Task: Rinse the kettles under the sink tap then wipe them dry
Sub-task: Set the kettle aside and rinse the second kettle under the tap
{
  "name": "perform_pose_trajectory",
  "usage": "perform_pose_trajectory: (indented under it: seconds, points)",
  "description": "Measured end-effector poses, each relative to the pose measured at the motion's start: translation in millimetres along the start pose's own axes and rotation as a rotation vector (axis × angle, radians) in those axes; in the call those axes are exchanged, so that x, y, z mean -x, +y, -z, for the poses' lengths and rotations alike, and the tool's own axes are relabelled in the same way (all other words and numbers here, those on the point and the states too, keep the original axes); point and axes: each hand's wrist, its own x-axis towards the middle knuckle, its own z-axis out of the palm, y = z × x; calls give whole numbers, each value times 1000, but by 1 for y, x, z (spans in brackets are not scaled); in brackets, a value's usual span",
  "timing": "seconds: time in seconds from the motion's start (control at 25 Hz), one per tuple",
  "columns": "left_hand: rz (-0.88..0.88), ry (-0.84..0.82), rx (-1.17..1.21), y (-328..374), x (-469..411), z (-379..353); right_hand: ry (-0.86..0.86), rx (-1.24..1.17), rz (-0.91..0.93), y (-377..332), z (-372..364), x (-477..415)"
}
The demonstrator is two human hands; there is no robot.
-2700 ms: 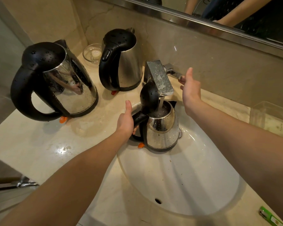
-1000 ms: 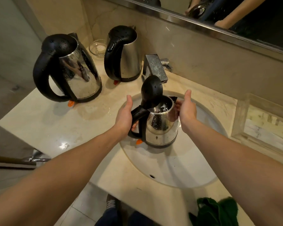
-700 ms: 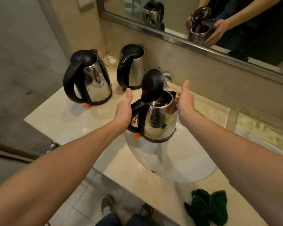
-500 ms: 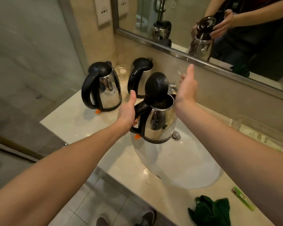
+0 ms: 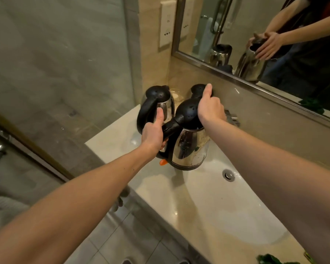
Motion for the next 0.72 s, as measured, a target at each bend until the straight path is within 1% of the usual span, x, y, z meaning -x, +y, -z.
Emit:
perform_pose_trajectory:
  seconds: [0.08,0.2,0.28,0.4,0.6,0.72]
  points:
    - [6,33,6,-1,-1,17,-58,-24,-44,-12,-14,4]
    - [4,84,27,-4,2,43,-193,-83,-103,-29,-32,13]
    - [4,124,31,-8,5,58,-271,-135,-102,-37,-44,20]
    - [17,183,18,-17,6,78,-323,-163,-82,-46,-61,34]
    - [11,234,25,-30,12,107,-265,-96,2,-49,-88,52]
    - [11,256,28,-34,14,125,-234,-121,16,-52,-102,66]
